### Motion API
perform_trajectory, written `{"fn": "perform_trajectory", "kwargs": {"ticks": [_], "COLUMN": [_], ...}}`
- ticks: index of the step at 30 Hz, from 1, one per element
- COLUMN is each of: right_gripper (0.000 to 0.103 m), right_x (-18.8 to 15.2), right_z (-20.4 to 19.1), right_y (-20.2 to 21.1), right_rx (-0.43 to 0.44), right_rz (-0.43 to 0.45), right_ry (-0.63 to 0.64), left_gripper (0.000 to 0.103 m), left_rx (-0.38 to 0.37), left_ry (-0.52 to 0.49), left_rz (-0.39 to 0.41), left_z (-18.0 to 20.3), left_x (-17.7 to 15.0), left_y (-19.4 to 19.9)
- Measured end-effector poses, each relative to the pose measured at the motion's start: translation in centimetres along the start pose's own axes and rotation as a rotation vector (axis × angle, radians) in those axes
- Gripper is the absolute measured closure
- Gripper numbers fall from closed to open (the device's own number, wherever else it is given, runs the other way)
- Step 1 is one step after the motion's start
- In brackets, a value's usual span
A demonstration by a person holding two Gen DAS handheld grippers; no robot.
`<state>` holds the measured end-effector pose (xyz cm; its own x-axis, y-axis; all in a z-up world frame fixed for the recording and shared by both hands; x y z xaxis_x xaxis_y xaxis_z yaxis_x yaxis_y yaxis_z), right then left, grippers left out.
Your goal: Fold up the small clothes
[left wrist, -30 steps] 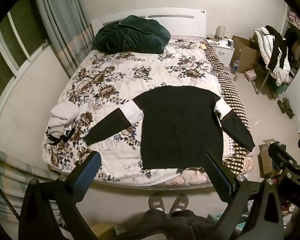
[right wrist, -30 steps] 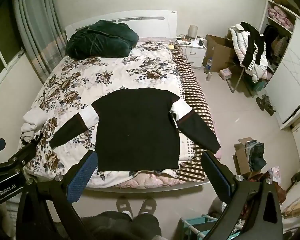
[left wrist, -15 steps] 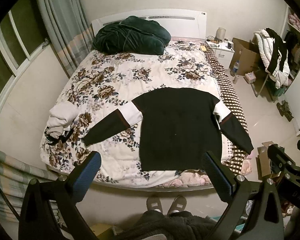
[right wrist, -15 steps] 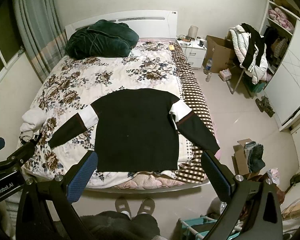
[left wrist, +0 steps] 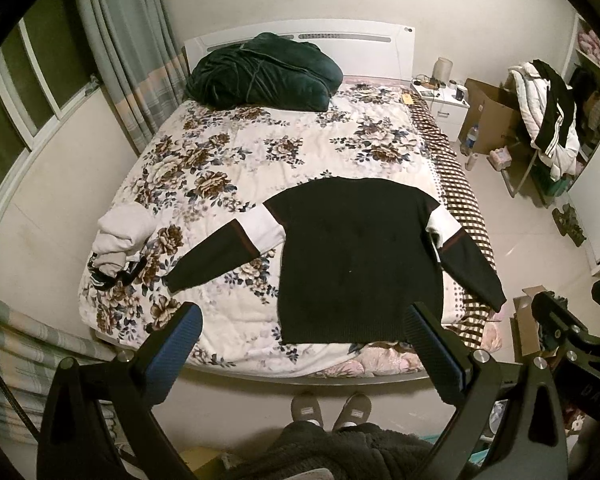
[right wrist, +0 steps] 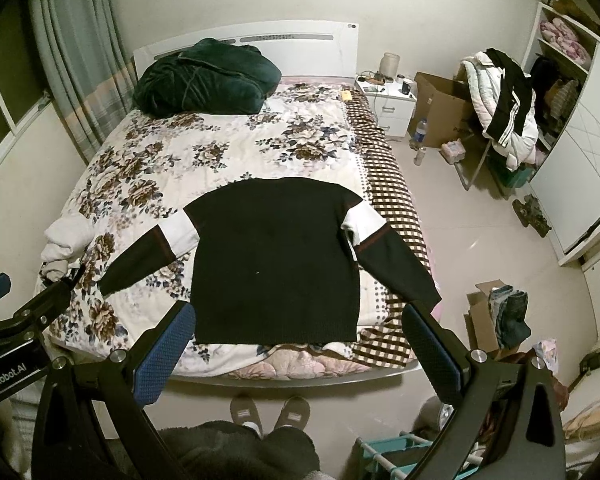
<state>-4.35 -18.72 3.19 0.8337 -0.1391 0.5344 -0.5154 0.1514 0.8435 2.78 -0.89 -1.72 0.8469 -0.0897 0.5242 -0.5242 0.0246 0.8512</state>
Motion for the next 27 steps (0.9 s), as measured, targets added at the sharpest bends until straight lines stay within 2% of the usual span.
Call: {"fn": "perform_trajectory", "kwargs": {"ticks": [27], "right_gripper": [0.0], "right_x": [0.57], "right_z": [-0.4], "right_y": [0.42], "right_rx": [0.002], "right_rz": [0.003], "right_ry": [0.002], "left_gripper": [0.0], "left_rx": [-0.009], "left_ry": [0.004], "left_rz": [0.003], "left_z": [-0.24], "left_x": [0.21], "left_y": [-0.1]}}
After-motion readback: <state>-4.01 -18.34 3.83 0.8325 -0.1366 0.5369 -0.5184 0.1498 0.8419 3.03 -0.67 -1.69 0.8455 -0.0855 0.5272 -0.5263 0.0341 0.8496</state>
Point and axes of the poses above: each gripper's, at about its wrist camera, not at the fingertips, and y roughly against the way its jaws point, z to its right, x to its top, the point moved 3 cm from there along -y, roughly the way its jaws point, and after that the axes turned 4 degrees about y, right-handed, at the moved point
